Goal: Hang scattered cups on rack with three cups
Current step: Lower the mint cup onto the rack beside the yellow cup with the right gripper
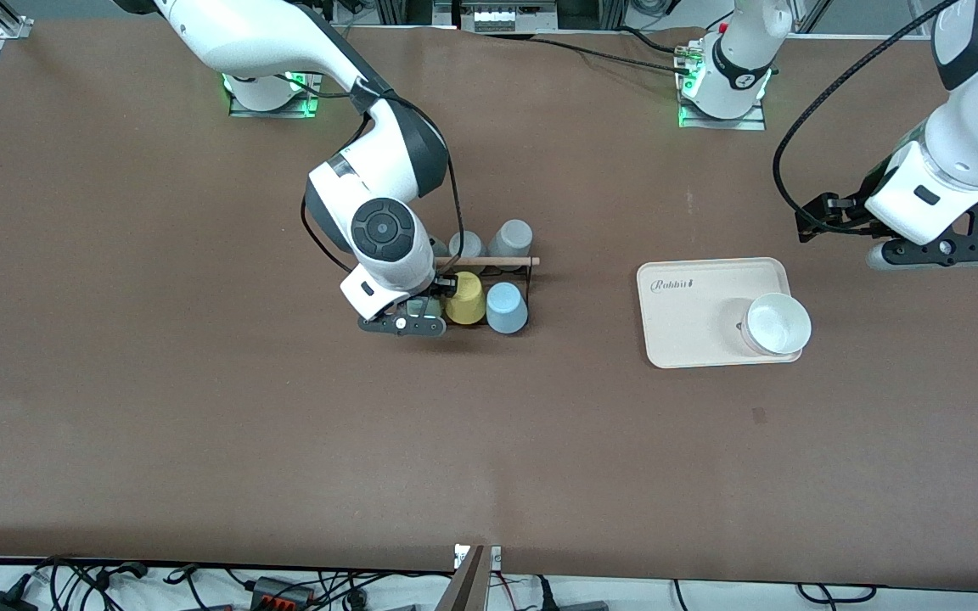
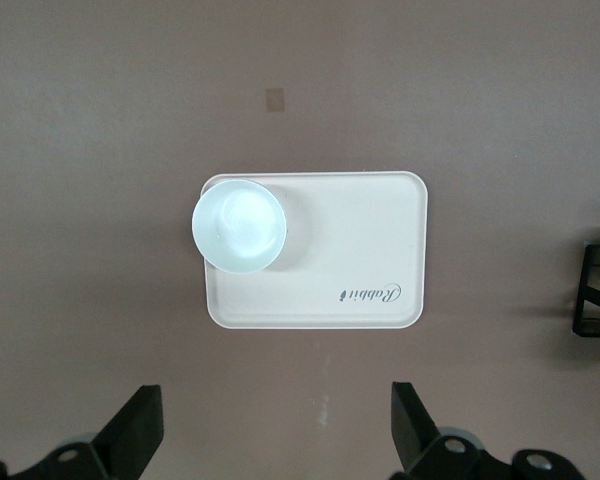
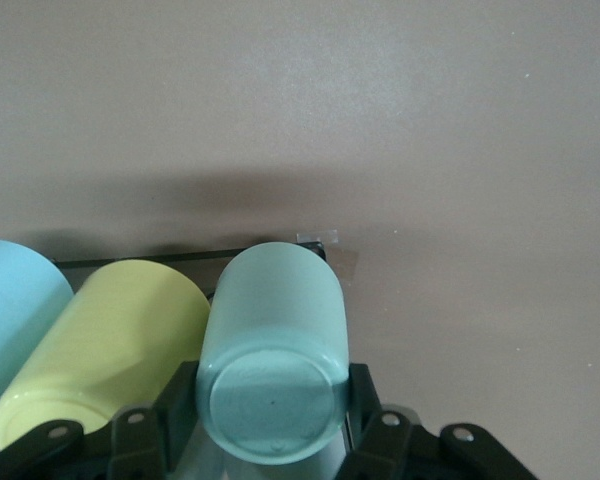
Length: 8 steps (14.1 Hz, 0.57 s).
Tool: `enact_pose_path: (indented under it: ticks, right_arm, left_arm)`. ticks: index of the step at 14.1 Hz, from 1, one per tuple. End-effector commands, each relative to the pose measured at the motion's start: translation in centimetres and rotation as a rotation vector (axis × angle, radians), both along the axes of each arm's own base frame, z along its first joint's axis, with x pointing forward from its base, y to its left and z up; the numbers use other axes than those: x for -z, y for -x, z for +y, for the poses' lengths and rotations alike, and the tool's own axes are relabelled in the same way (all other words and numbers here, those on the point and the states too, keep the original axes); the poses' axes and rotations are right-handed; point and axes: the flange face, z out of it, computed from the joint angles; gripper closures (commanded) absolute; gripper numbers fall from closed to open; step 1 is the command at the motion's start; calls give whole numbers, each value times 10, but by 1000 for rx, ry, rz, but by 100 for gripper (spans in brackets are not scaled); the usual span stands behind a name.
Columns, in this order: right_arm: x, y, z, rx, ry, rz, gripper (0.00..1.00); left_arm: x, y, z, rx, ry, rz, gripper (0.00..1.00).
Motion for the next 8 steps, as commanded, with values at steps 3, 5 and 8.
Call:
enact_pose_path:
  ticks: [3, 5, 8]
  right_arm:
    - [-5, -4, 3, 15, -3, -16, 0]
    - [-16, -15, -10, -107, -32, -24, 0]
    - [-86, -52, -72, -66, -46, -87, 0]
  left_arm:
    - [-11, 2, 2, 19, -12, -52, 0]
    - [-11, 5, 2, 12, -12, -41, 0]
    - [-16, -1, 9, 8, -14, -52, 0]
